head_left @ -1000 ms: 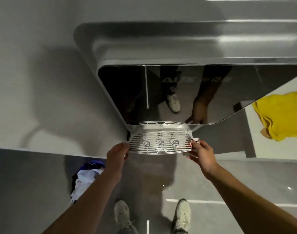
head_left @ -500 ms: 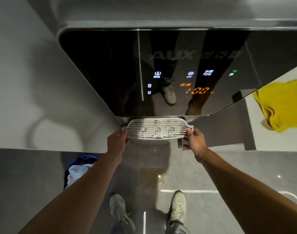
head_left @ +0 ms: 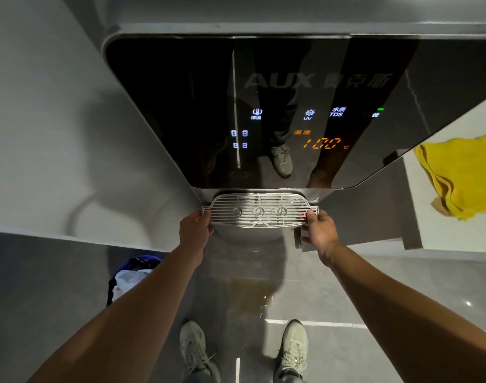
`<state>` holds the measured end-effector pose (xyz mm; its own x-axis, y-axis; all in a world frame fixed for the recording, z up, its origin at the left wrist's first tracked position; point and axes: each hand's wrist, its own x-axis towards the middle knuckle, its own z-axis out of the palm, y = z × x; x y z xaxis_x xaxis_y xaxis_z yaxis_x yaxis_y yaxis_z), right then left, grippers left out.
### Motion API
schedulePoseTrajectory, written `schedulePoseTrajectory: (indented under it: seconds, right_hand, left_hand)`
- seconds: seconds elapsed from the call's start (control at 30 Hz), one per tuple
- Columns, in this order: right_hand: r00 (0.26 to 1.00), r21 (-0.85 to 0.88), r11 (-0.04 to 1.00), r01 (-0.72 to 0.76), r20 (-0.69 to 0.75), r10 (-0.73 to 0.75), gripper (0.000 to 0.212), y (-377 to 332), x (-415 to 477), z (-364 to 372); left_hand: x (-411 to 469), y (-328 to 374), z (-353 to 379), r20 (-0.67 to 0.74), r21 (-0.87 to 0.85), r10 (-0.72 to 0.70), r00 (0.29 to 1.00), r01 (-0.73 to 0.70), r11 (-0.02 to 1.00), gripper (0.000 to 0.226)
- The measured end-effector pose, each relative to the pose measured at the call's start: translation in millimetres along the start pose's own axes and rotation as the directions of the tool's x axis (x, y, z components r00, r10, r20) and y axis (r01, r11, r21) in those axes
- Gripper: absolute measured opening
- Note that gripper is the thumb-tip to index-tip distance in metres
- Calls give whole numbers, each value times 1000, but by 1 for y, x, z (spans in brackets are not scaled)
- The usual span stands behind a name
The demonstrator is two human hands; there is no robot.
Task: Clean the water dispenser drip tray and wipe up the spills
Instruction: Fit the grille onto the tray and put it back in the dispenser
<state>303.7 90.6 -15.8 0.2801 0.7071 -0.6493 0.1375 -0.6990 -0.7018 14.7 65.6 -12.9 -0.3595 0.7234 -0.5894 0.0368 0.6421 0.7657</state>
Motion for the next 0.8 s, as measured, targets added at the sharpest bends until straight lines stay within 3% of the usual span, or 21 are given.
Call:
schedulePoseTrajectory:
  seconds: [0.4, 0.6, 0.8]
  right_hand:
    - [1000, -34, 999, 6, -14, -6, 26, -4, 6, 2]
    - [1000, -93, 996, 1, -9, -2, 31, -7, 0, 0]
    - [999, -213, 977, -14, -34, 7, 51, -26, -35, -23]
  left_hand:
    - [4, 4, 3, -44, -59, -12, 999, 10, 998, 22]
    - [-1, 9, 1, 6, 120, 2, 1000, -2, 993, 18]
    - [-31, 30, -9, -24, 150, -20, 1000, 23, 988, 4]
